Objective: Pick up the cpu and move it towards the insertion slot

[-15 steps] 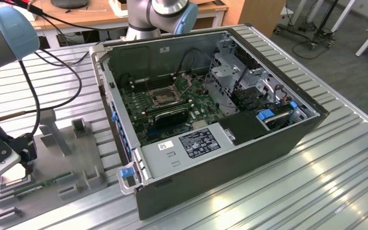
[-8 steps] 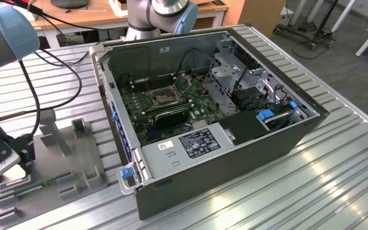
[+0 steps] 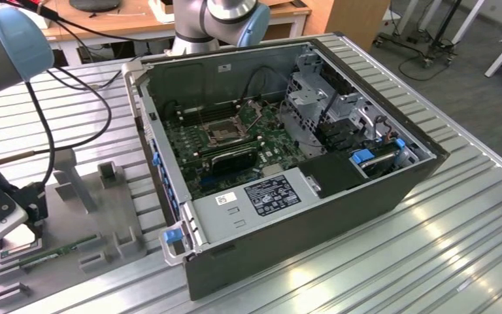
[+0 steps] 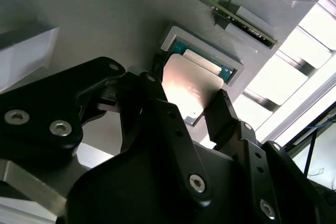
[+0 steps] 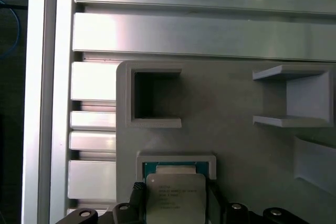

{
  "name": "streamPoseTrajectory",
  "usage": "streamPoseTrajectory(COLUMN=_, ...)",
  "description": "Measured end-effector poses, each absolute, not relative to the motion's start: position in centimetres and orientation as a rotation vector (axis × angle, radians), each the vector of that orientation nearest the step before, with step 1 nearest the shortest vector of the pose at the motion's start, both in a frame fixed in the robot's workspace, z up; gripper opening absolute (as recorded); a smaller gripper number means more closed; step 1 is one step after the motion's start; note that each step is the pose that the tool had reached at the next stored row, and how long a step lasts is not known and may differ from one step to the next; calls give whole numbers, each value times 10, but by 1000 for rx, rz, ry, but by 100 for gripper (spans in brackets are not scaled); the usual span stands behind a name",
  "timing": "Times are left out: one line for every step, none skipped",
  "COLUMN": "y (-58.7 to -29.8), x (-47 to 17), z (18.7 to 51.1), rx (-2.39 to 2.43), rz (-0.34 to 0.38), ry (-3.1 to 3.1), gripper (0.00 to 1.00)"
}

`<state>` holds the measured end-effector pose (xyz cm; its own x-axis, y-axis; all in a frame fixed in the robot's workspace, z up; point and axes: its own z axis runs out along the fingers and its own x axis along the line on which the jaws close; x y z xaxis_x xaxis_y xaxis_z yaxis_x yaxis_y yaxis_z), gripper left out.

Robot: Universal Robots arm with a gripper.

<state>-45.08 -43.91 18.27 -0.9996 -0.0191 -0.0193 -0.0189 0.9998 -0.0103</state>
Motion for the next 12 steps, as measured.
streamPoseTrajectory(y=-439, x=-451, z=183, rx=-30, rz=-16, ry=3122, gripper=58)
streamPoseTrajectory(y=-439, x=-451, z=183, rx=-30, rz=-16, ry=3122, gripper=58)
streamPoseTrajectory(y=-439, x=-451, z=183, rx=-30, rz=-16, ry=3122, gripper=58)
streamPoseTrajectory(y=-439, x=-451, z=183, rx=-30, rz=-16, ry=3122, gripper=58)
streamPoseTrajectory(y=-439, x=-451, z=183, rx=-30, rz=-15, ry=3122, gripper=58)
streamPoseTrajectory(y=-439, x=-451, z=183, rx=-30, rz=-14, ry=3122, gripper=58)
streamPoseTrajectory(y=-439, x=-451, z=183, rx=-30, rz=-12, ry=3122, gripper=58)
streamPoseTrajectory(y=-439, x=-451, z=183, rx=-30, rz=-10, ry=3122, gripper=58)
streamPoseTrajectory(y=-439, x=-451, z=183, rx=-30, rz=-10, ry=3122, gripper=58)
streamPoseTrajectory(y=-439, x=-451, z=183, rx=-29, rz=-9, ry=3122, gripper=58)
streamPoseTrajectory(y=-439, x=-451, z=183, rx=-30, rz=-9, ry=3122, gripper=58)
streamPoseTrajectory(y=-439, x=-451, z=183, rx=-30, rz=-9, ry=3122, gripper=58)
